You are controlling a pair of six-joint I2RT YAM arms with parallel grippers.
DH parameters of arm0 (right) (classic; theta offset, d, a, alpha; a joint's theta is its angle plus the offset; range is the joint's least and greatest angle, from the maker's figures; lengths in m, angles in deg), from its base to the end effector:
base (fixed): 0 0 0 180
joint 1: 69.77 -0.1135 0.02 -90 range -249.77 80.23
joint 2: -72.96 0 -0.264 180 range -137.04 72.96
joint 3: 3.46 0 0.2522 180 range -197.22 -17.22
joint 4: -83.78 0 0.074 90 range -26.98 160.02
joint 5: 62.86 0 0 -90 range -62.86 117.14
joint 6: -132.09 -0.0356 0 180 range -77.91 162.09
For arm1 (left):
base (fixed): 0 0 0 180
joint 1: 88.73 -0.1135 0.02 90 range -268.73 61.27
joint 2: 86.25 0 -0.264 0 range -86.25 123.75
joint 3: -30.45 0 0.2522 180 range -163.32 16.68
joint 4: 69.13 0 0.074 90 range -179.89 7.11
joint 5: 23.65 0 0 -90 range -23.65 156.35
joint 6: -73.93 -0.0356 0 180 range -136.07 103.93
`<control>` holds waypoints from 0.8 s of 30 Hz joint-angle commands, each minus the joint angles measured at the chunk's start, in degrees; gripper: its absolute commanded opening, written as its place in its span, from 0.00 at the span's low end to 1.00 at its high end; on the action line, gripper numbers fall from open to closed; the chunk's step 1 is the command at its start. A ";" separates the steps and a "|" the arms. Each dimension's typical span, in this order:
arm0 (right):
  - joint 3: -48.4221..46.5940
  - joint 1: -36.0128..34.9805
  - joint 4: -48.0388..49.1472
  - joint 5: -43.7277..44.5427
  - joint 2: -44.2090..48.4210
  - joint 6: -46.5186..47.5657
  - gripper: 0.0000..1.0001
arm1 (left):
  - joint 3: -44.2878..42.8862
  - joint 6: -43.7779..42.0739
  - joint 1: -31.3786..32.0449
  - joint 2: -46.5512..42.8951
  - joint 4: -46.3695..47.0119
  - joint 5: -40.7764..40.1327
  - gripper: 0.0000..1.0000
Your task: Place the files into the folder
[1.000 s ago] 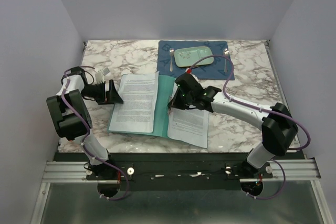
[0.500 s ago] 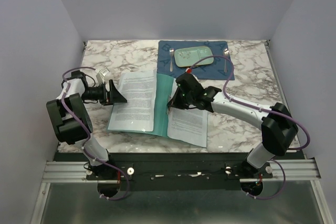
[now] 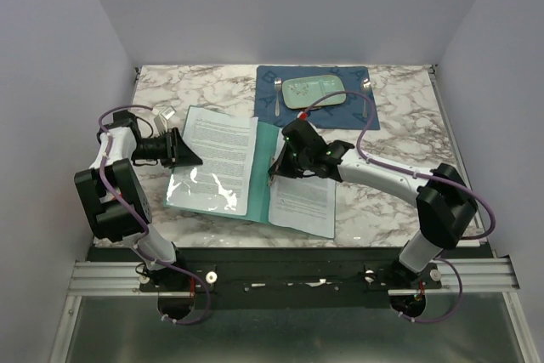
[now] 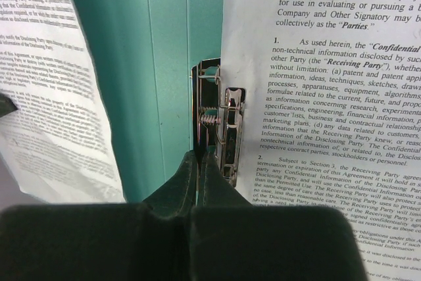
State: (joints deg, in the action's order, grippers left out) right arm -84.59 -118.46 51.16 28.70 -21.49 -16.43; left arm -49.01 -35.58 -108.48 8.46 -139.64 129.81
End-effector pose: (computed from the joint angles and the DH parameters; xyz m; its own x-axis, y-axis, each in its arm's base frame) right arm 0.2398 0.2714 0.2398 -0.8774 0.2930 -0.3798 0.0190 0.8124 0.5828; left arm 0.2853 0.0686 0.2206 -0.9143 -0.1697 -0.3676 0.2298 0.5300 -0.8163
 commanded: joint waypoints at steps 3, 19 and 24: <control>-2.85 -0.27 0.32 -1.30 -3.01 3.41 0.18 | -1.89 1.57 0.15 -0.76 -0.47 -2.46 0.01; -2.17 1.22 -13.92 11.26 3.31 7.99 0.62 | -7.34 6.06 0.24 -4.27 -0.64 -22.31 0.00; 8.73 4.03 -13.50 12.77 7.09 3.15 0.62 | -10.68 8.25 0.67 -9.36 -1.08 -23.56 0.00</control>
State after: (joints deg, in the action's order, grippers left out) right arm -83.50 -116.53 41.88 36.68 -16.62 -10.03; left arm -56.02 -29.96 -108.35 4.79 -140.47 110.49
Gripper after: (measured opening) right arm 0.621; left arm 0.020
